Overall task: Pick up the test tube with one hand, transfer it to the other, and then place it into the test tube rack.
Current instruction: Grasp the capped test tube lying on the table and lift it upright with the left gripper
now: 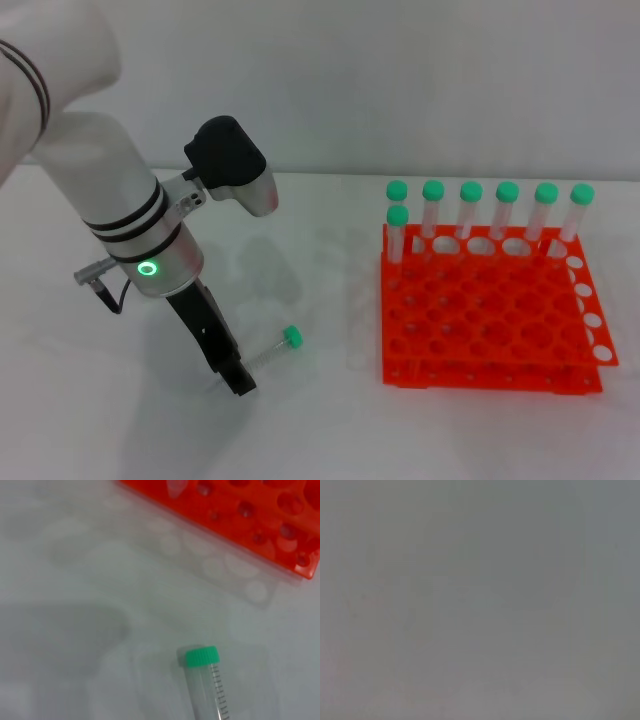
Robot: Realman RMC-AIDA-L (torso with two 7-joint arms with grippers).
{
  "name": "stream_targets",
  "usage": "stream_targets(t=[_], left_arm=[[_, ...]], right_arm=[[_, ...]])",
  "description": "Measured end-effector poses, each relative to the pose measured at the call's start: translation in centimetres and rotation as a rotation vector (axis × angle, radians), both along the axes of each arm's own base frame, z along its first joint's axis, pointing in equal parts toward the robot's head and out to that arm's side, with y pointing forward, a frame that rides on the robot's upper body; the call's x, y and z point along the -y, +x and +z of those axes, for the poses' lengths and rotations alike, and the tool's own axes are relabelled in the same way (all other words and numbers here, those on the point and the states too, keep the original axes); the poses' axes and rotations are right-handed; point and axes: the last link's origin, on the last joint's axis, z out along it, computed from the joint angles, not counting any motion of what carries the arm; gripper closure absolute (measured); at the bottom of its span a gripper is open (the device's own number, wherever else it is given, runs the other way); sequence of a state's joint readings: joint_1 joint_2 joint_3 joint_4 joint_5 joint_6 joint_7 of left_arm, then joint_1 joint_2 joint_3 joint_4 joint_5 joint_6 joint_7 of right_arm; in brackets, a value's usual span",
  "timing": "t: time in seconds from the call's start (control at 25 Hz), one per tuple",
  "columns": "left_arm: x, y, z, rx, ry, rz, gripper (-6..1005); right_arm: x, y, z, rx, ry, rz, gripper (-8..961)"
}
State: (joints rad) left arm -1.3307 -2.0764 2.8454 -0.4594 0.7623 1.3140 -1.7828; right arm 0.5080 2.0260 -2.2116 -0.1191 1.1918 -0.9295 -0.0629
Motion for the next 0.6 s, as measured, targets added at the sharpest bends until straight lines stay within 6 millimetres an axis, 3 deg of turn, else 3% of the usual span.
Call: stream_targets(t=[0.24, 0.48, 0.6], left_arm=[[0.23, -0.18, -0.31, -0.032, -0.006, 0.023, 302], [0.18, -0.29, -0.28, -0.048, 0.004, 0.034, 526], [0.25, -0.26, -0.45, -0.051, -0.001, 0.036, 559]], right_arm=[[0.02, 0.07, 0.06, 0.002, 0.000, -0.002, 138], [0.05, 0.12, 0.07, 0.003, -0.001, -0.004, 140], [0.16, 0.22, 0.07, 0.004, -0.001, -0.006, 141]])
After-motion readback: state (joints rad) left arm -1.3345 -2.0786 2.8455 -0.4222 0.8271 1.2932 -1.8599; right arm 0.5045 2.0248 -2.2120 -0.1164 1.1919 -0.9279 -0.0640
